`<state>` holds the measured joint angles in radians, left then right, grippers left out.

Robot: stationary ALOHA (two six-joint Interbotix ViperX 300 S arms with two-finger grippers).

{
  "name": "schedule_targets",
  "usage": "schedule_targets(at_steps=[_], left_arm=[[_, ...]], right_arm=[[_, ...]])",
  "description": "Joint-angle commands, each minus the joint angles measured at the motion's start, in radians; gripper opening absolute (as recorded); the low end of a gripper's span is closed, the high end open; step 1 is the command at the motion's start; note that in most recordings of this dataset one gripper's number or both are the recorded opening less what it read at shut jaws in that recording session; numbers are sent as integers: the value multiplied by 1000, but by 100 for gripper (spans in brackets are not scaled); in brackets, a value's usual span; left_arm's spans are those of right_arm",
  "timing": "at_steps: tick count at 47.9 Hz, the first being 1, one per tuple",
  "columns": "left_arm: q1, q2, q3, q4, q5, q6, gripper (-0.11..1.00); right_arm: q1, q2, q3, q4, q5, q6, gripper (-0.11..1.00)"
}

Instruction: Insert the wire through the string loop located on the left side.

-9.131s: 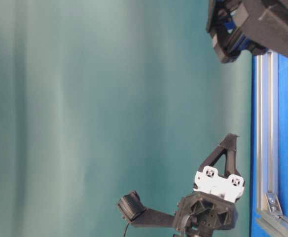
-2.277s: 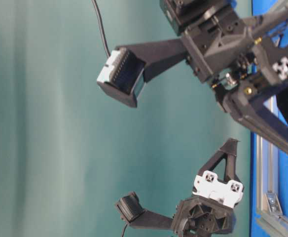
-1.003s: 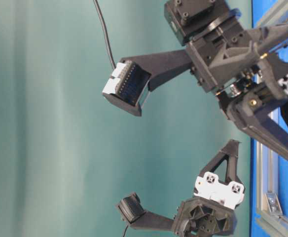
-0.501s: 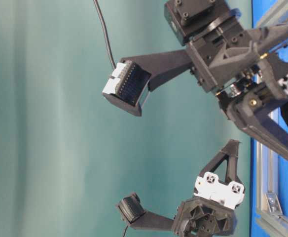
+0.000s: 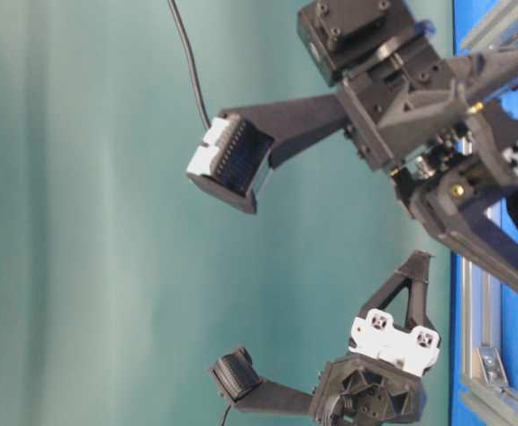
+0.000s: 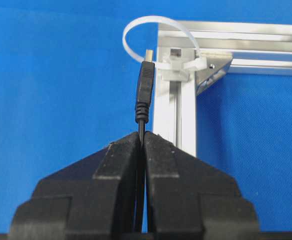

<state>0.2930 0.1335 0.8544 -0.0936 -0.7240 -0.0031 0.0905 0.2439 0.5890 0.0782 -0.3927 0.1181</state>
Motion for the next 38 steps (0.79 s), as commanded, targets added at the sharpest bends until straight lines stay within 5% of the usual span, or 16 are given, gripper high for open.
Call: schedule_targets(at_steps=[1, 38], left_arm=[[2, -35, -8, 3, -5, -3, 0], [2, -41, -2, 3, -5, -5, 0]], right_arm=[[-5, 3, -38, 2, -6, 2, -4], [-26, 118, -196, 2, -3, 2, -4]])
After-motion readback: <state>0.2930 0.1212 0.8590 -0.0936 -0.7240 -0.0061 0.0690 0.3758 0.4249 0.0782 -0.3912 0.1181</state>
